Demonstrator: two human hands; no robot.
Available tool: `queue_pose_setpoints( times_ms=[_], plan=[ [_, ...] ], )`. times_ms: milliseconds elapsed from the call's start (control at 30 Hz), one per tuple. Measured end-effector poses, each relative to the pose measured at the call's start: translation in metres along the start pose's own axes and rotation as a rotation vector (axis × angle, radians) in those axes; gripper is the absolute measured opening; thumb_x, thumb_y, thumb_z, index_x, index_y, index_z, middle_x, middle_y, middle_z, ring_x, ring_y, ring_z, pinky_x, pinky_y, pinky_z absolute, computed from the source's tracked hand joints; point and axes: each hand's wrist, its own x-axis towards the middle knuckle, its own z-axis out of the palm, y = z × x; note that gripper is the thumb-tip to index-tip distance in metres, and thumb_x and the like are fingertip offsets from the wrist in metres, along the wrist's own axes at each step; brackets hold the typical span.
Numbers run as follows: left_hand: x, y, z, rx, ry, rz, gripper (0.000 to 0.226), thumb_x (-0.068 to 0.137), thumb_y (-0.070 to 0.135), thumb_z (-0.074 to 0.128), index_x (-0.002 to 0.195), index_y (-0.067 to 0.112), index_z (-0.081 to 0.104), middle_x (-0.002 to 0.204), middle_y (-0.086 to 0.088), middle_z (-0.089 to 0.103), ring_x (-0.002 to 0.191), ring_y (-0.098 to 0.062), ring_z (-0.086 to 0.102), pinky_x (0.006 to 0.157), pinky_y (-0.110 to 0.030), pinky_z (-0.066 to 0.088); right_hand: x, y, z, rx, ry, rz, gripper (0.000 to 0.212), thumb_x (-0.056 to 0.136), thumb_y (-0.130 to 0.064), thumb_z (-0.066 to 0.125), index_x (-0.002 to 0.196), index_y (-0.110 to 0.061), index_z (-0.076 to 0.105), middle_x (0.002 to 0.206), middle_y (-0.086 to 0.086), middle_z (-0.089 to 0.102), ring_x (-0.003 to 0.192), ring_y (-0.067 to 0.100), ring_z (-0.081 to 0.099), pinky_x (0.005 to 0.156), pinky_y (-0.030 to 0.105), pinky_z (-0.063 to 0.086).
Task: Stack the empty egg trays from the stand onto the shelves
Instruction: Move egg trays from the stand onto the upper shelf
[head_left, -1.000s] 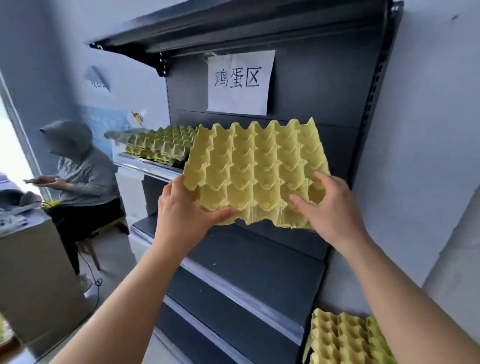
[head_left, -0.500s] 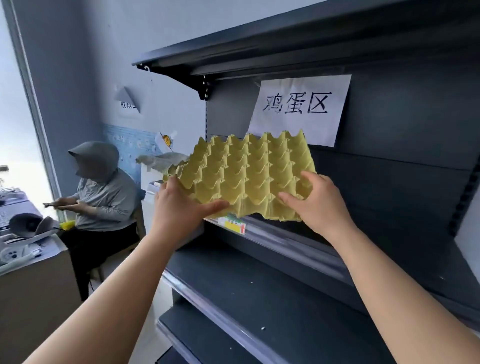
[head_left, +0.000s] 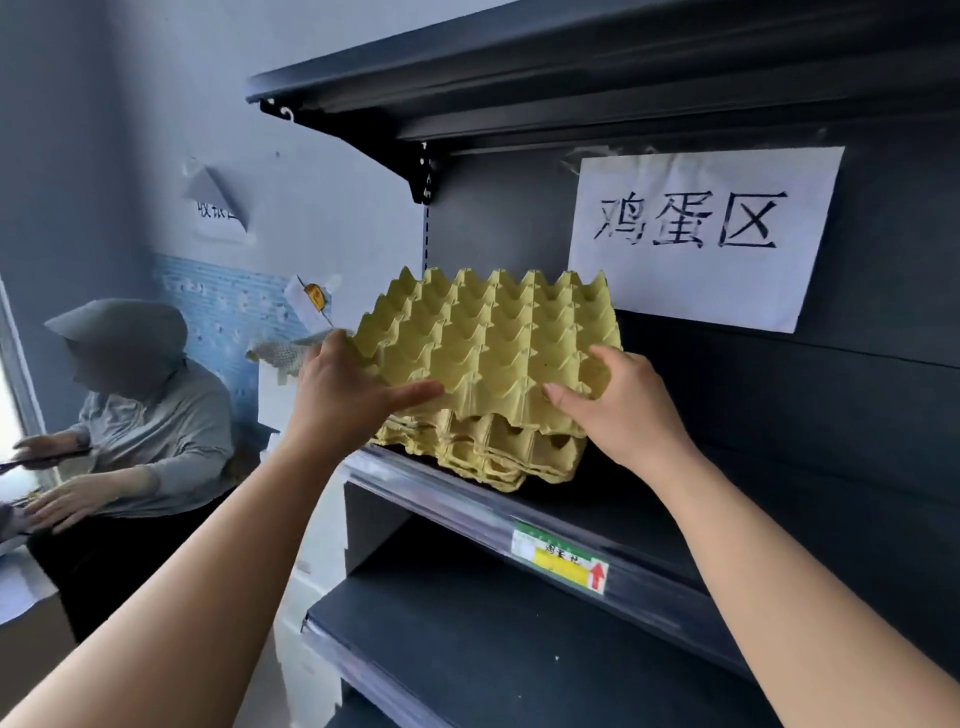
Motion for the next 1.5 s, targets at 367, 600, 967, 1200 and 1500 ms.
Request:
queue_pose_setpoints(
  times_ms=[367, 600, 967, 1200, 1500],
  plan=[
    [0.087, -0.060, 0.013, -0.048, -0.241, 0.095, 0.086, 0.049, 0.065, 0.082, 0.110, 0.015, 0.050, 0.112, -0.002, 0.048, 0.111, -0.026, 0.049, 0.094, -0.039, 0.043, 0.020, -0.038, 0.067, -0.147, 0.056, 0.232, 0.083, 0.082, -0.058, 0.059, 0.147, -0.014, 0.029, 0.149, 0.007, 0.034, 0.134, 0.022, 0.036, 0.103, 0.032, 0.033],
    [0.108, -0.076, 0.021, -0.006, -0.347, 0.120, 0.096, 0.043, 0.084, 0.069, 0.106, 0.014, 0.053, 0.112, -0.006, 0.052, 0.105, -0.026, 0.051, 0.089, -0.044, 0.047, 0.020, -0.049, 0.078, -0.197, 0.073, 0.332, 0.084, 0.083, -0.059, 0.056, 0.147, -0.012, 0.028, 0.150, 0.005, 0.034, 0.136, 0.021, 0.032, 0.104, 0.034, 0.033],
    [0.105, -0.082, 0.024, 0.105, -0.419, 0.117, 0.107, 0.050, 0.088, 0.057, 0.122, 0.009, 0.048, 0.124, -0.012, 0.048, 0.119, -0.033, 0.042, 0.100, -0.046, 0.038, 0.026, -0.054, 0.080, -0.352, 0.002, 0.376, 0.083, 0.083, -0.064, 0.051, 0.145, -0.014, 0.030, 0.145, 0.008, 0.040, 0.128, 0.025, 0.042, 0.096, 0.036, 0.041],
    [0.090, -0.070, 0.016, 0.077, -0.173, 0.412, 0.081, 0.081, 0.062, 0.058, 0.141, 0.009, 0.042, 0.140, -0.011, 0.048, 0.131, -0.032, 0.036, 0.108, -0.042, 0.028, 0.018, -0.068, 0.077, -0.479, 0.124, 0.230, 0.072, 0.087, -0.057, 0.051, 0.142, -0.012, 0.038, 0.146, 0.004, 0.040, 0.130, 0.021, 0.040, 0.101, 0.034, 0.037],
    [0.015, -0.025, 0.034, -0.123, -0.245, 0.791, 0.052, 0.084, 0.046, 0.056, 0.118, 0.008, 0.065, 0.112, -0.007, 0.067, 0.098, -0.032, 0.061, 0.082, -0.039, 0.049, -0.053, -0.066, 0.047, -0.547, 0.233, 0.190, 0.050, 0.091, -0.045, 0.053, 0.135, -0.020, 0.051, 0.138, -0.005, 0.051, 0.127, 0.014, 0.045, 0.101, 0.029, 0.037]
  ],
)
